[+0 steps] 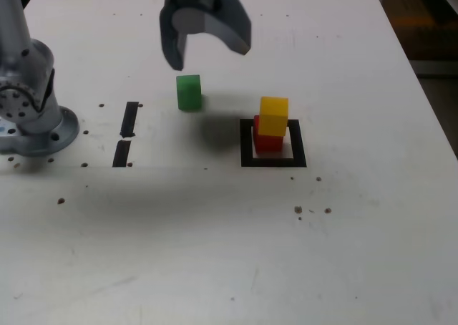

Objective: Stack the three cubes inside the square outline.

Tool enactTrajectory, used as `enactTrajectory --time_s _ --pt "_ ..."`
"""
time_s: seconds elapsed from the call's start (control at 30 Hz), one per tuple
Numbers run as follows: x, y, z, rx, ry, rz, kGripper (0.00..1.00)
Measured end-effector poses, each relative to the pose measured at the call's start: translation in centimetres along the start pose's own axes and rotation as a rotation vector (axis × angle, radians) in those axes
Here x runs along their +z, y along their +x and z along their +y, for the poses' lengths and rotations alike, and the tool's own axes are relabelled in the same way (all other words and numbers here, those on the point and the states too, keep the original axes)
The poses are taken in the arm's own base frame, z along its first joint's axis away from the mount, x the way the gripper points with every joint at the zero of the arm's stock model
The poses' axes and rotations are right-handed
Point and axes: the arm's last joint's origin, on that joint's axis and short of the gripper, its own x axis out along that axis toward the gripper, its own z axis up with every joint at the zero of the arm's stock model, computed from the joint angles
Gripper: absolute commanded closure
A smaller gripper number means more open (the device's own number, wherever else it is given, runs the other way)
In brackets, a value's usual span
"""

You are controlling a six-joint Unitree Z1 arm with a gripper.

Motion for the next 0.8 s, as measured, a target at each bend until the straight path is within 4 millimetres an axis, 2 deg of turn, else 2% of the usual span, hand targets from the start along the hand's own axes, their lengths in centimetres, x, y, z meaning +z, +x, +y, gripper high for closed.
enactTrajectory --time_s 0.27,0.43,0.8 --pt "-1.3 2.5 0.7 0.011 -0.037 0.049 0.00" --pt "-1.4 3.6 1.0 0.012 -0.052 0.047 0.00" --pt "1.0 7.8 2.7 -0.042 -0.043 0.091 0.02"
